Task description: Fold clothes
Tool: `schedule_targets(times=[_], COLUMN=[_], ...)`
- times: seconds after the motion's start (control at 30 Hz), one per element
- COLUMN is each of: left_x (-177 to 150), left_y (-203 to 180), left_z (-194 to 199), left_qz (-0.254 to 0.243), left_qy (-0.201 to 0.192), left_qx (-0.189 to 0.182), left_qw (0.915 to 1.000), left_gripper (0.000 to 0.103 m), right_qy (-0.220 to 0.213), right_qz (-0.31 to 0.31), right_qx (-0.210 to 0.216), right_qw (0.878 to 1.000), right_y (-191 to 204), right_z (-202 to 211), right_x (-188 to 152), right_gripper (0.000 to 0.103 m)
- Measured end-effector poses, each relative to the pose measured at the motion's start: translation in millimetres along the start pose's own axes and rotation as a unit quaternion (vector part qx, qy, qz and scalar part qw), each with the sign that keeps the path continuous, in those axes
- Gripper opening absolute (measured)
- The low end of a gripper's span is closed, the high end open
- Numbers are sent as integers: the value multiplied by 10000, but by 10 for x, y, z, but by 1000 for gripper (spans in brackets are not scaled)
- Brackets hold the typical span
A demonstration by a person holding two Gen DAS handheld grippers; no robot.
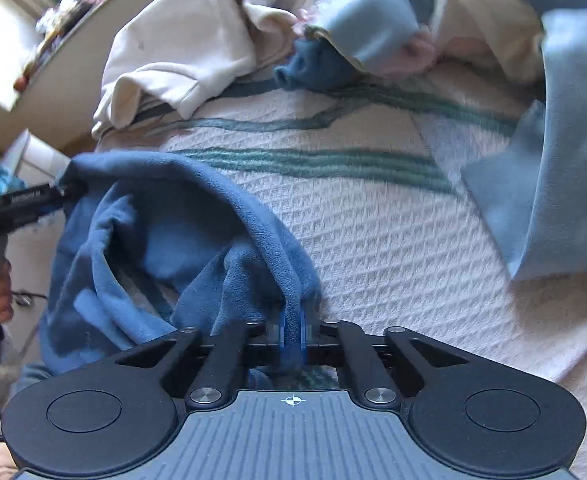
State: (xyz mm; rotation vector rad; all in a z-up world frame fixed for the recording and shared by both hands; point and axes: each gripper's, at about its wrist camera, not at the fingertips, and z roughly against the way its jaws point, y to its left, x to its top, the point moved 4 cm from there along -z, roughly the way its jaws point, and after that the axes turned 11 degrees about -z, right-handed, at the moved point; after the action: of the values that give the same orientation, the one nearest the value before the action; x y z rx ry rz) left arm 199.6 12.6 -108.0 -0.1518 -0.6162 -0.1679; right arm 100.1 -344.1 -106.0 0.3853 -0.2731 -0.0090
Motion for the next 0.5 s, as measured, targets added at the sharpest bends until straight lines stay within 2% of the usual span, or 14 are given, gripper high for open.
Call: schedule_targets(times=[0.13, 0.27, 0.33, 0.4, 0.47, 0.5], left_x=[56, 202, 262, 298, 296, 284], left_y=[-13, -56, -68, -61, 10, 65], left_z=[141, 317, 333, 259, 119, 63], left_qz=[-9, -86, -146, -123, -7, 93], left_qy=[-219, -546, -643, -574, -369, -283], left_qx=[-40, -87, -34, 36, 137, 182], left_qw=[9998, 9984, 9978, 9983, 9992, 9994], left_gripper=[22, 22, 22, 23, 23, 26], right_qy=[-814, -1771, -1960, -1999, -2035, -2053], right_qz=[654, 1331, 1509, 1507, 1504, 1502], right_qx=[-333, -732, -865, -1165, -1465, -1614], right_qw=[9940, 9724, 9650, 9611, 9563, 9536], right_y=[107, 332, 418, 436, 455, 465], right_z=[424, 759, 725, 544, 363, 274], right_x=[407, 1015, 1244, 1388, 1531, 1603], right_gripper=[4, 4, 4, 8, 17, 26])
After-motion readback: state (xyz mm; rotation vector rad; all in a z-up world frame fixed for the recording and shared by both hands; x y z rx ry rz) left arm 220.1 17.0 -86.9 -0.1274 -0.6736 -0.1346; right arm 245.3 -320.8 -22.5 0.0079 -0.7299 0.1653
